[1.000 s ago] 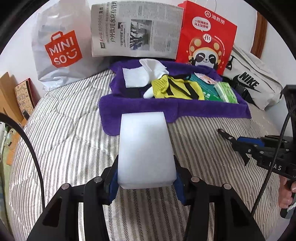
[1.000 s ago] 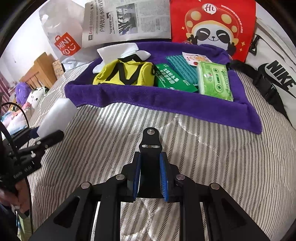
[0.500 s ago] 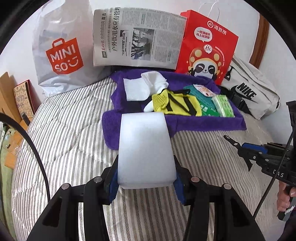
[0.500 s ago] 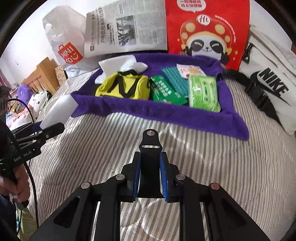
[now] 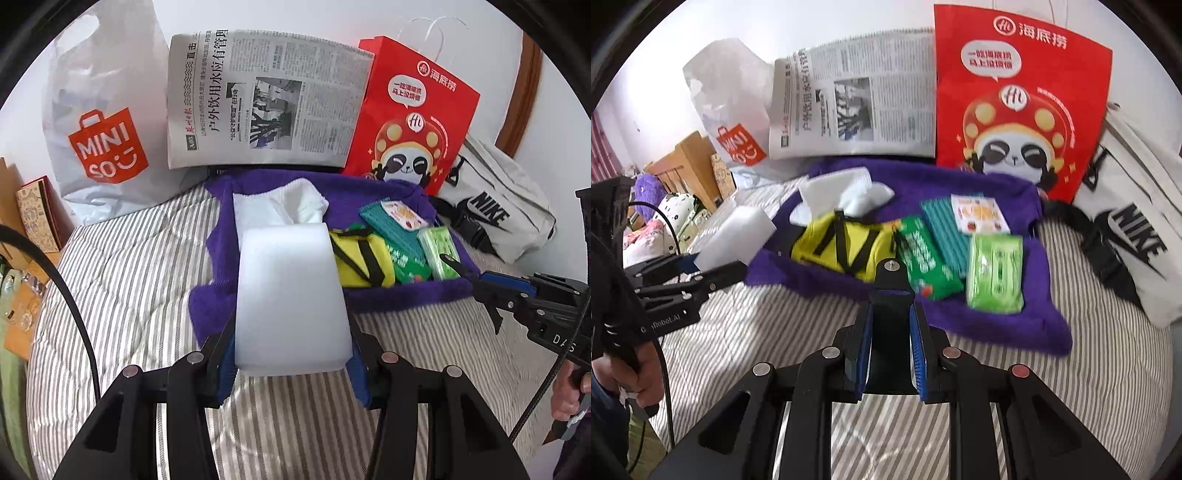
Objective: Organize soft objects
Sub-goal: 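Lay the strap beside the green packet with the right tool while the left lowers the sponge onto the towel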
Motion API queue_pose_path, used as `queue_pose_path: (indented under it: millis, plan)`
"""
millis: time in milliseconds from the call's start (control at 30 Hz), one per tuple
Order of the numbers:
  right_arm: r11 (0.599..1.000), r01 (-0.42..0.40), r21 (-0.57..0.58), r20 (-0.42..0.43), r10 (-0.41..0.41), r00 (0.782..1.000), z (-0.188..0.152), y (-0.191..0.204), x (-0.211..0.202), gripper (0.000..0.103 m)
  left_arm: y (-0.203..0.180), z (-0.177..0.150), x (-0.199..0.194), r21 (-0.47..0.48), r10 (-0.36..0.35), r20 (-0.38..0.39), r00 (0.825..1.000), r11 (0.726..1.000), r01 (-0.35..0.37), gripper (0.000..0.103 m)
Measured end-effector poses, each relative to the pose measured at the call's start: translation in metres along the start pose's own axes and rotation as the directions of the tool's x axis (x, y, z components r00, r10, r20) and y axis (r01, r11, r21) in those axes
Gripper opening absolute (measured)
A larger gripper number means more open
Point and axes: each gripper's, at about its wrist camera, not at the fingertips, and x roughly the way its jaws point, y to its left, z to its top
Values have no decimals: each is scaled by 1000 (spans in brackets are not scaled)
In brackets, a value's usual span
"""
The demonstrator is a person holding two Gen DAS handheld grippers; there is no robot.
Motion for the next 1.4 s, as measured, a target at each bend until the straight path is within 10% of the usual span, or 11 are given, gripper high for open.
queue_pose_path:
  millis: [600, 1400]
  plan:
    - [998, -43, 51, 18, 42, 999, 65, -34, 61, 20, -13, 61, 54, 16, -59, -49, 997, 998, 60, 47]
    - [999, -43, 29, -56, 45, 997, 60, -43, 122, 21, -21, 63, 138, 31, -54, -209, 976, 998, 62, 48]
